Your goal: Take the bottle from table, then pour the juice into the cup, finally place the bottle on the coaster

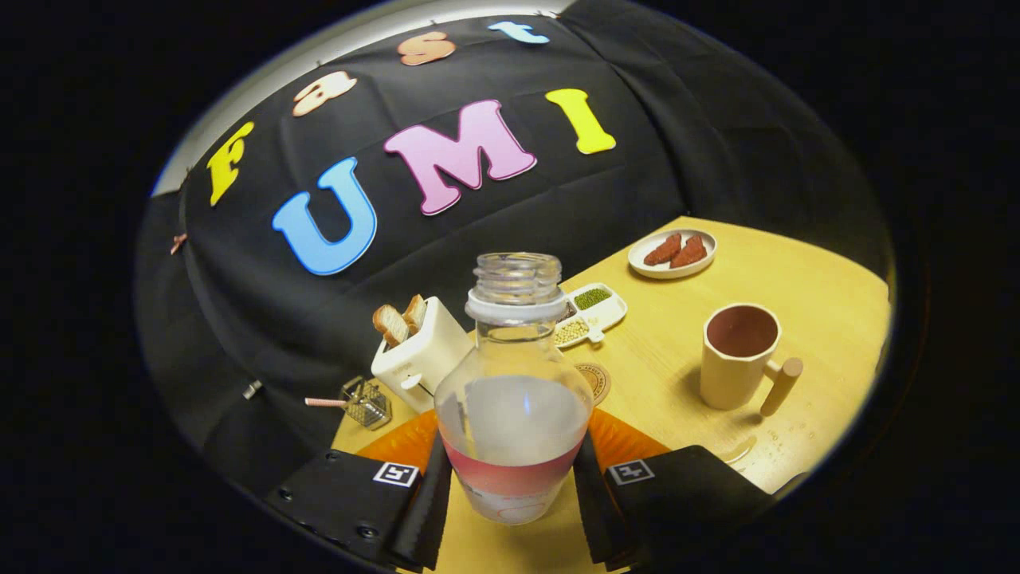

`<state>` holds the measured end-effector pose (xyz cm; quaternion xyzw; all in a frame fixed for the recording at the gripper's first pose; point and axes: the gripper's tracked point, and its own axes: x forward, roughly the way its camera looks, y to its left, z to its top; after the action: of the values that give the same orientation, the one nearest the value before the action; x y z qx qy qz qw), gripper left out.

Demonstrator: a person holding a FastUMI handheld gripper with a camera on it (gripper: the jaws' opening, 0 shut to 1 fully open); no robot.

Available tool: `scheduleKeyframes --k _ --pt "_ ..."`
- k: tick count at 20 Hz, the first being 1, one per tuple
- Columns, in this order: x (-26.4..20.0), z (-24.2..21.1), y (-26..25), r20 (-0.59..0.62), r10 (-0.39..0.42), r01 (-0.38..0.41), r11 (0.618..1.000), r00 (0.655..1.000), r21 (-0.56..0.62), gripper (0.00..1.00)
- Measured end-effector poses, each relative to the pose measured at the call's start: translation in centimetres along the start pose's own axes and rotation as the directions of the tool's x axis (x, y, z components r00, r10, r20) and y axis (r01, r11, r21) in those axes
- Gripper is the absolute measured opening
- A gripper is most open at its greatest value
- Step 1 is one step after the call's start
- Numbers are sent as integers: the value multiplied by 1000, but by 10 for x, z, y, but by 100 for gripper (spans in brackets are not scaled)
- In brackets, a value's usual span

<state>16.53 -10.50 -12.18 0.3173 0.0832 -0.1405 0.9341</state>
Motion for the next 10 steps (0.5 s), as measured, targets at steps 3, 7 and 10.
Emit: scheduleKeyframes --k 3,7,10 --pt "7 -2 -25 -55 -74 79 993 996 91 71" --pt "12 5 -35 -104 -69 93 965 992 245 71" --pt "19 11 -49 -129 -73 118 914 989 387 71"
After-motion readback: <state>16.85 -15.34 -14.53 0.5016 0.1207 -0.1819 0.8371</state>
